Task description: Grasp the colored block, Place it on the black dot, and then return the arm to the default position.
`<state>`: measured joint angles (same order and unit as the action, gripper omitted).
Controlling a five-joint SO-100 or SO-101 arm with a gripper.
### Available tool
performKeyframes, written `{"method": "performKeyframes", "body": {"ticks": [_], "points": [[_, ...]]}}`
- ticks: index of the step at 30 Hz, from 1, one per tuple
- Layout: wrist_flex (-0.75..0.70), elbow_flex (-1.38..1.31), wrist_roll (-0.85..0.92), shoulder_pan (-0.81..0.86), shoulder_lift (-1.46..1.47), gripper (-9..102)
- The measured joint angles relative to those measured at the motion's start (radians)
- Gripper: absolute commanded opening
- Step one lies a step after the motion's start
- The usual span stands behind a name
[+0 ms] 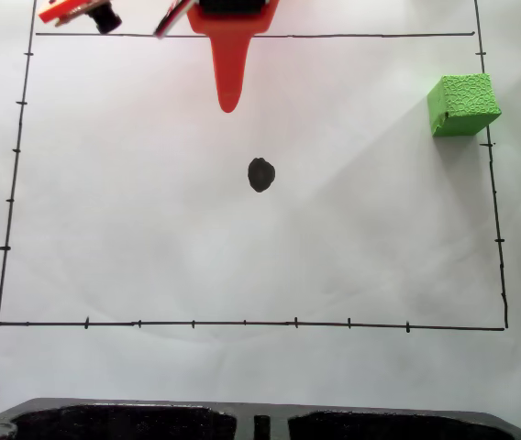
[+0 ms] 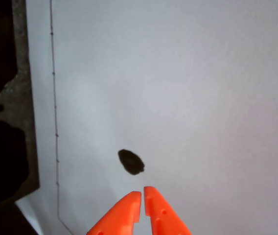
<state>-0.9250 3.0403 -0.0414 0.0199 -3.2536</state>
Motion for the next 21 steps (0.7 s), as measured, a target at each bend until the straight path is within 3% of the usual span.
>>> {"method": "performKeyframes", "body": {"ticks": [11, 21], "points": [[-0.008, -0.018, -0.097, -0.012, 0.054, 0], [-0.072, -0.345, -0.307, -0.172, 0.383, 0]]}}
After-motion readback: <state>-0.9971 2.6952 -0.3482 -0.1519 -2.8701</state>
